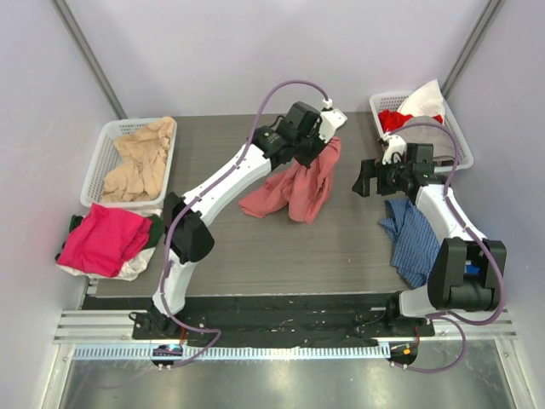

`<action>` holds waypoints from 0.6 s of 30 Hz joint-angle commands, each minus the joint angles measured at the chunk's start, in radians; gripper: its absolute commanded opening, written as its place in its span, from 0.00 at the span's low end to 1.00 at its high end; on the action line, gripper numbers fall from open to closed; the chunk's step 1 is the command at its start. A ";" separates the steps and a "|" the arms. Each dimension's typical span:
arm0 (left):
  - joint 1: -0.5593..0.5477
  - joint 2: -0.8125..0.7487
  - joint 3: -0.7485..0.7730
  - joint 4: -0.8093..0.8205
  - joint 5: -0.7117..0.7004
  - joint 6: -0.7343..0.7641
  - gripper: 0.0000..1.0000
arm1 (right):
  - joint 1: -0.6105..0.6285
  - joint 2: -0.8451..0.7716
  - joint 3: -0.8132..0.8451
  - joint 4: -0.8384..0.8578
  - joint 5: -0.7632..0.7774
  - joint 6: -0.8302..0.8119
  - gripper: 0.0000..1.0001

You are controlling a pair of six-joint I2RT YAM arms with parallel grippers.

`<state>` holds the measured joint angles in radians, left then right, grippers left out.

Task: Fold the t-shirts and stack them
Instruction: Move the tshirt to the center of the board

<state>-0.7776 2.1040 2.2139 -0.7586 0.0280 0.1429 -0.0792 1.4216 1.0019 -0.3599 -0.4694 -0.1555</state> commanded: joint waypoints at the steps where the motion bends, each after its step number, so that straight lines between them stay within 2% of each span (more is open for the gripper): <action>1: 0.000 0.008 0.040 0.169 -0.124 0.012 0.00 | -0.005 -0.021 0.014 0.033 -0.005 -0.001 1.00; 4: -0.005 0.048 0.044 0.219 -0.169 0.004 0.00 | -0.005 -0.020 0.012 0.033 -0.008 -0.003 1.00; 11: -0.022 0.149 0.213 0.232 -0.197 -0.026 0.00 | -0.010 -0.012 0.014 0.030 -0.008 -0.003 1.00; 18: -0.032 0.134 0.297 0.246 -0.264 -0.023 0.00 | -0.014 0.000 0.014 0.027 -0.012 -0.007 1.00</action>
<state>-0.8013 2.2959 2.4371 -0.6167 -0.1783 0.1299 -0.0879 1.4216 1.0019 -0.3599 -0.4702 -0.1555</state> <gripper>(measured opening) 0.031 0.996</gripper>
